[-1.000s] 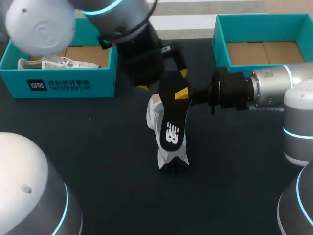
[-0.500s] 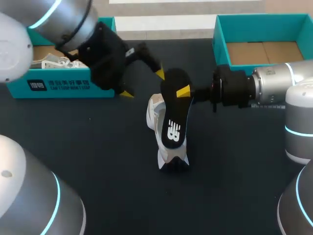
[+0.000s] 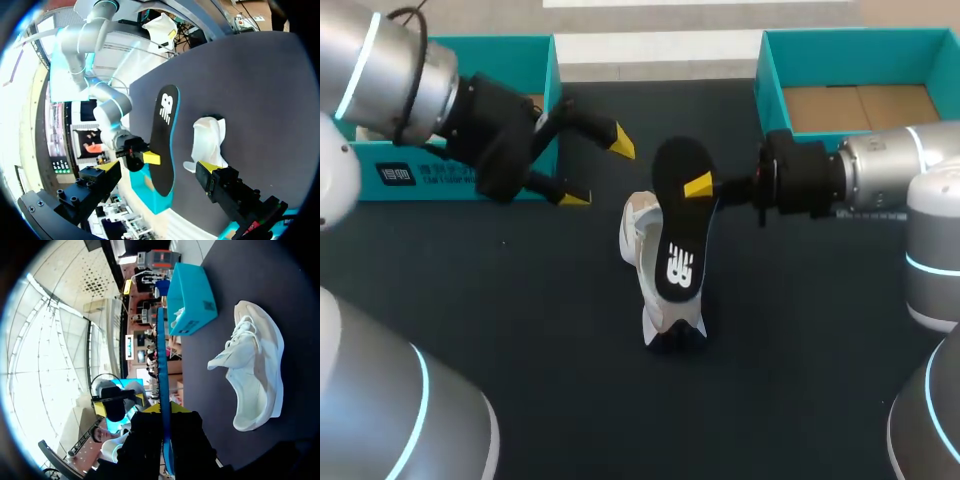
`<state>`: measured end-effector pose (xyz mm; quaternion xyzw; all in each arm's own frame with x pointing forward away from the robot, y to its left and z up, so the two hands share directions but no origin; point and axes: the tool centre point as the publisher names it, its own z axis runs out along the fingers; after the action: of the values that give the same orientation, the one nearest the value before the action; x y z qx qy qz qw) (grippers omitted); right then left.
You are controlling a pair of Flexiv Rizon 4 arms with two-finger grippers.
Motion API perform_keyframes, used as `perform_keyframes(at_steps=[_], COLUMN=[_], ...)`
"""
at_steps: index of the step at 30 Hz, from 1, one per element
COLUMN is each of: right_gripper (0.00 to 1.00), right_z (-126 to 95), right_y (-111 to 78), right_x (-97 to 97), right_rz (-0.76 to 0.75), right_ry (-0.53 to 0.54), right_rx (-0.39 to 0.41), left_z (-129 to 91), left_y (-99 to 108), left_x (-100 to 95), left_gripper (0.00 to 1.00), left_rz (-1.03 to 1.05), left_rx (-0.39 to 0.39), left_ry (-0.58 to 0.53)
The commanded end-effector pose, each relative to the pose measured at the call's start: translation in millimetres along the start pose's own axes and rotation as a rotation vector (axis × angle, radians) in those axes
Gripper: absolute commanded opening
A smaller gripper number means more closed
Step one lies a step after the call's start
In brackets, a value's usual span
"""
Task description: Take the shoe out of the shoebox, open the shoe tongue, remove and reinsert the insole, then place the shoe into the shoebox
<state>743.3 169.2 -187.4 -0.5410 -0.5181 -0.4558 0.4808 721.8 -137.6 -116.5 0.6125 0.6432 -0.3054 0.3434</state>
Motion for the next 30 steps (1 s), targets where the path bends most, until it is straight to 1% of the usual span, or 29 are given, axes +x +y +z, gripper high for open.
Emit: perform_keyframes(at_steps=[1,2,3,4,5,7,8,13,18,26,27,28,30], right_gripper=[0.00,0.00,0.00,0.00,0.00,0.00,0.00,0.00,0.00,0.00,0.00,0.00,0.00], right_z=[-3.6,-4.3,-4.1,-4.0,-4.0,-2.7,-1.9,1.8,7.7,21.3,23.4,24.8,27.2], right_y=[-4.7,-6.0,-6.5,-6.7,-7.0,-6.9,-6.8,-7.2,-9.0,-16.0,-17.1,-17.7,-18.6], right_x=[2.4,4.0,5.3,6.3,7.3,8.8,10.1,16.6,23.4,26.1,26.2,26.5,26.7], right_rz=[-0.002,-0.003,-0.014,-0.018,-0.012,-0.003,-0.003,-0.006,-0.005,-0.003,-0.002,-0.002,-0.002], right_ry=[0.007,0.012,0.021,0.033,0.031,0.033,0.035,0.055,0.066,0.079,0.081,0.083,0.086], right_rx=[-0.025,-0.030,-0.033,-0.041,-0.037,-0.035,-0.034,-0.029,-0.019,-0.003,-0.002,0.000,0.003], left_z=[0.7,0.7,4.8,7.4,10.7,14.3,15.2,25.2,39.5,55.7,58.0,59.6,64.1], left_y=[-3.9,-3.9,-1.8,-0.3,2.0,5.6,6.6,18.5,27.7,36.0,37.5,38.6,41.5], left_x=[5.4,5.4,8.4,12.2,17.0,20.3,21.3,24.7,27.3,19.0,16.9,15.3,11.6], left_gripper=[1.00,1.00,1.00,1.00,1.00,1.00,1.00,1.00,1.00,1.00,0.99,0.89,0.81], left_rz=[0.002,0.002,-0.050,-0.023,-0.025,-0.030,-0.034,-0.057,-0.070,-0.088,-0.090,-0.088,-0.082], left_rx=[-0.008,-0.008,-0.009,-0.023,-0.018,-0.041,-0.039,-0.080,-0.098,-0.102,-0.101,-0.101,-0.095], left_ry=[-0.276,-0.276,-0.330,-0.339,-0.363,-0.404,-0.423,-0.528,-0.548,-0.574,-0.576,-0.578,-0.580])
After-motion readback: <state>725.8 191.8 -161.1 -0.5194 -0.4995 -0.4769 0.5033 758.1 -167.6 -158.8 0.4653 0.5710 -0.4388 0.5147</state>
